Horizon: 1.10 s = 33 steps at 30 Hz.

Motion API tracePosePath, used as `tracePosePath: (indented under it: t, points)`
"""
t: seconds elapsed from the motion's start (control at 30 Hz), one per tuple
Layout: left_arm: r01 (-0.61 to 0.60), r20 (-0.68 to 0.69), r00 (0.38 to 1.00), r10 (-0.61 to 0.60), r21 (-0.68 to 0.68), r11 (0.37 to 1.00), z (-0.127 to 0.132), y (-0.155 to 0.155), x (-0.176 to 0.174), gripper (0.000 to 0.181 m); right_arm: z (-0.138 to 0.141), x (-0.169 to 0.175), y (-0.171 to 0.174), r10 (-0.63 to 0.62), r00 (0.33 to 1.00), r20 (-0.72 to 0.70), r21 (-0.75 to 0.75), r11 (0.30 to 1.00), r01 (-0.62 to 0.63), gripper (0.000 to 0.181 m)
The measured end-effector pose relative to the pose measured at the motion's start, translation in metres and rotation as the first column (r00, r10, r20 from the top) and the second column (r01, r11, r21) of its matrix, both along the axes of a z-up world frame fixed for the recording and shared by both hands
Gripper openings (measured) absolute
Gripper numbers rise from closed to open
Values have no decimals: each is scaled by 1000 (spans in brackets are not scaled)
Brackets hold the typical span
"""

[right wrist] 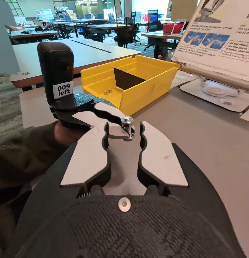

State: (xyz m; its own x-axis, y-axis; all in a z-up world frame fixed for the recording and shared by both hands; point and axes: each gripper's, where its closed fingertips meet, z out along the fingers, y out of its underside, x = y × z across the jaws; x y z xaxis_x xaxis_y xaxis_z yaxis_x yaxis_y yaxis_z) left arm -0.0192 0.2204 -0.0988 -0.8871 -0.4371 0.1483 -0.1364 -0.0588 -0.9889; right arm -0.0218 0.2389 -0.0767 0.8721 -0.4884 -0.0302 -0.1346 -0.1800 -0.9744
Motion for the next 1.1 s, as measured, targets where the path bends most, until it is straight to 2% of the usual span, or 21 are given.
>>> tracePosePath:
  t: [0.07, 0.17, 0.43, 0.57, 0.67, 0.73, 0.9, 1.0, 1.03, 1.1]
  points:
    - [20, -4, 1000, -20, 13, 1000, -2, -3, -2, 9, -2, 2, 0, -18, 1000, -18, 12, 1000, 19, 49]
    - [32, -9, 999, -32, 20, 999, -3, -5, -3, 9, -5, 3, 0, -16, 999, -37, 11, 1000, 16, 49]
    - [35, -18, 999, -35, 17, 999, -3, -5, -3, 9, -9, 3, 1, 10, 997, -83, 31, 999, -7, 19]
    - [33, -30, 999, -33, 12, 999, -4, -5, -3, 9, -9, 3, 1, 14, 994, -107, 47, 999, -9, 18]
    - [24, -25, 999, -25, -43, 999, 3, -4, -1, 11, -6, 4, -1, 40, 983, -177, 126, 992, -18, 18]
    - [-16, -14, 1000, 15, -82, 997, 10, 1, 3, 31, 0, 8, -6, 63, 967, -245, 227, 974, -6, 18]
    - [-38, 6, 999, 39, -124, 992, 17, 9, 5, 32, 17, 20, -29, 91, 943, -320, 403, 914, 49, 18]
    - [-36, -3, 999, 36, -146, 989, 18, 9, 5, 31, 20, 31, -50, 10, 959, -282, 372, 923, 100, 18]
    - [-39, -9, 999, 38, -145, 989, 17, 10, 6, 31, 22, 39, -63, -51, 966, -254, 335, 932, 137, 18]
    - [-34, -21, 999, 31, -152, 988, 16, 11, 6, 29, 23, 64, -103, -251, 955, -160, 200, 939, 280, 18]
